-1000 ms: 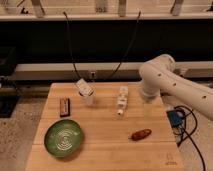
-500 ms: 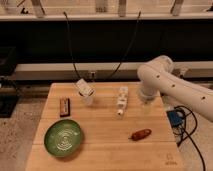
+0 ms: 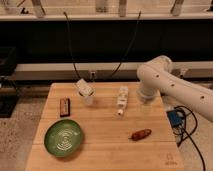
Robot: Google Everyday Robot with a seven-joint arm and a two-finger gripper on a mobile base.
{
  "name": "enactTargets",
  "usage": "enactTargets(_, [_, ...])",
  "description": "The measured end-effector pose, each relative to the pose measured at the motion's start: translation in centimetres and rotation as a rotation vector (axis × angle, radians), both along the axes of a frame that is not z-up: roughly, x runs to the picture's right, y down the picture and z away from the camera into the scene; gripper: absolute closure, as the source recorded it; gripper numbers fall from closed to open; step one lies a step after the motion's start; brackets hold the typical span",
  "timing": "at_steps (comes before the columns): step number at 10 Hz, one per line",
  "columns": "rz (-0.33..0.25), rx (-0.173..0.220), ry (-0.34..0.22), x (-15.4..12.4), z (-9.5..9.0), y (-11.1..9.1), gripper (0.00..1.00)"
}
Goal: Move the arm in a circular motion
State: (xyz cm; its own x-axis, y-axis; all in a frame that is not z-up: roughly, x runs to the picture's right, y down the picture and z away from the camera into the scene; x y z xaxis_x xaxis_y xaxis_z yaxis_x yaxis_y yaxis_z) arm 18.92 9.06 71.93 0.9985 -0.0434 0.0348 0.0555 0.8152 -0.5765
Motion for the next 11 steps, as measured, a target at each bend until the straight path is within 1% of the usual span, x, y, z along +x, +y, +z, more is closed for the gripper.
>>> enactTargets(11, [0.029,-0.032,0.030,-0.70,0.02,0.22,0.20])
